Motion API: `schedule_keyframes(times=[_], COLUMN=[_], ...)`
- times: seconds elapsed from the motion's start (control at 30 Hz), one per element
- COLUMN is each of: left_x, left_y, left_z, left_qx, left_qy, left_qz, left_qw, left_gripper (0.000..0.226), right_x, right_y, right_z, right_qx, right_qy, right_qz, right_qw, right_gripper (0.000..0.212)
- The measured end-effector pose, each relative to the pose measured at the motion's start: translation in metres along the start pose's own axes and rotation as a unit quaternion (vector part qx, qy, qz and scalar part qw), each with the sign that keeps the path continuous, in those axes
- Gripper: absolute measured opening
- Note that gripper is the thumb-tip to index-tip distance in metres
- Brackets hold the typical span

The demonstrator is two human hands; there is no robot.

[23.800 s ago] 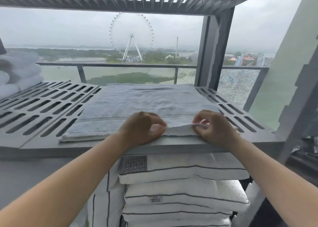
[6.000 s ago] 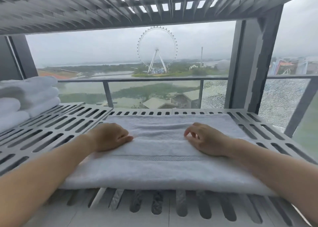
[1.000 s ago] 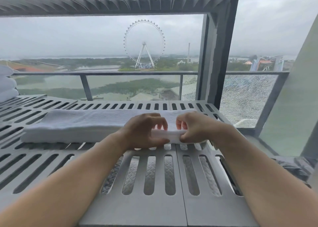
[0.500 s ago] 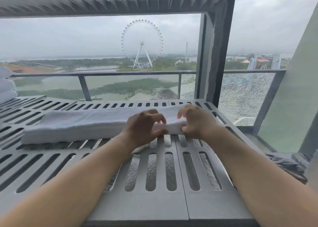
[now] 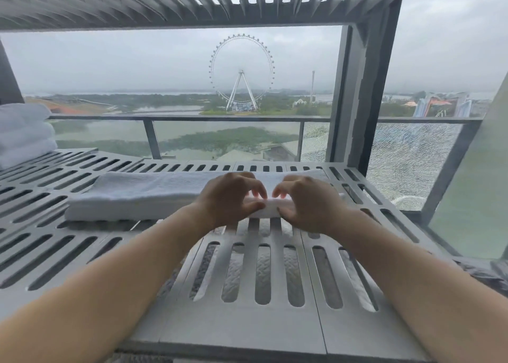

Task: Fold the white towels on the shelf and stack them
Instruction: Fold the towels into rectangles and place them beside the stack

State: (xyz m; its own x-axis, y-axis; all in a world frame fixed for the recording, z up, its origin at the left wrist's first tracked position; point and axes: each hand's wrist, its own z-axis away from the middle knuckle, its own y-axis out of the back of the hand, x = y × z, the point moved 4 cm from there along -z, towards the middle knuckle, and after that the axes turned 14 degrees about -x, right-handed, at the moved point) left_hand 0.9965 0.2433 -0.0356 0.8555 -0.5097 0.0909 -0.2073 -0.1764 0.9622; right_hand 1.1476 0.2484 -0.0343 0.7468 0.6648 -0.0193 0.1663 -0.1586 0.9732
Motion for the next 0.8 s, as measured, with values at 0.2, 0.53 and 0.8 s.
schedule_keyframes(times=[0.2,0.53,0.8], left_x=[-0.058,-0.138,-0.176], left_y=[0.015,0.045,0.057], left_z=[0.058,0.124,0.163], left_qx=[0.002,0.019,0.03], left_qy=[0.054,0.075,0.017], left_qz=[-0.063,-0.099,-0.067], left_qw=[0.997,0.992,0.997], left_gripper=[0.015,0.019,0.015], right_x=[-0.035,-0.142,-0.158], right_y=[-0.009,-0.031,-0.047], right_z=[-0.039,-0.123,-0.126], right_qx=[-0.024,0.03,0.086], right_qy=[0.034,0.097,0.152], right_qz=[0.011,0.019,-0.02], right_qw=[0.999,0.995,0.984], right_gripper=[0.021,0.023,0.02])
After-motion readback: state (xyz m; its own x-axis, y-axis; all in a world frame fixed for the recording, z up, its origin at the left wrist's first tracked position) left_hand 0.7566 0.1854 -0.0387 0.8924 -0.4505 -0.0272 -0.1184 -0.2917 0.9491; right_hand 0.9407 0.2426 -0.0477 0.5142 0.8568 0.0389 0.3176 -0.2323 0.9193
